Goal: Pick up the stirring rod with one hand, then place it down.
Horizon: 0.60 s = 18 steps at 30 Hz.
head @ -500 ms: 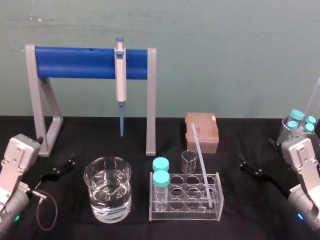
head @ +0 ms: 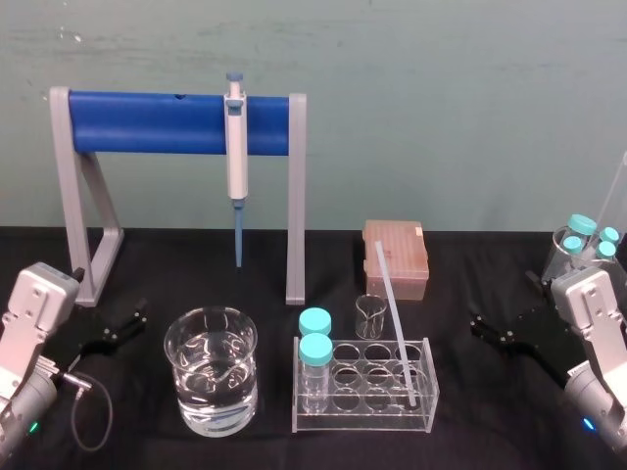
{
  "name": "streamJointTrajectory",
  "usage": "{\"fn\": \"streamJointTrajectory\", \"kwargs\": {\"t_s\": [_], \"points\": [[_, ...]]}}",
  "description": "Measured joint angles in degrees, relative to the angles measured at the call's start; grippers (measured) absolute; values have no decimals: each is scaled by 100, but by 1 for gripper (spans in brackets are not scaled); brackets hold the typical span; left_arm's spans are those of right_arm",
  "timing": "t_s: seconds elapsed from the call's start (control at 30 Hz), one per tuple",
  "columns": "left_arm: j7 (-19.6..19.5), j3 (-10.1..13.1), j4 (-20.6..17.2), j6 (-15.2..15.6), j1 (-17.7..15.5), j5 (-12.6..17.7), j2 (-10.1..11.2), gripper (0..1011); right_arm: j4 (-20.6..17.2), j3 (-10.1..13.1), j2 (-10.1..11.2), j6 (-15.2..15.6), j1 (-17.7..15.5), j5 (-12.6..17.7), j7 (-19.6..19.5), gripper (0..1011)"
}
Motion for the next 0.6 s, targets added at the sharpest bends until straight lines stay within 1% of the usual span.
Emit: {"fn": "streamJointTrajectory", "kwargs": {"t_s": [0.4, 0.47, 0.5, 0.53, 0.6], "points": [[0, 0, 0, 0, 0, 0, 0, 1005, 0, 0, 0, 0, 0, 0, 0, 1003], [0, 0, 0, 0, 0, 0, 0, 1005, -82, 50, 38, 47, -35, 1, 18, 1003], [0, 0, -1, 0, 0, 0, 0, 1005, -172, 98, 82, 119, -73, 12, 48, 1003], [0, 0, 0, 0, 0, 0, 0, 1005, -172, 98, 82, 119, -73, 12, 48, 1003], [0, 0, 0, 0, 0, 0, 0, 1005, -356, 179, 160, 241, -156, 27, 82, 1003]]}}
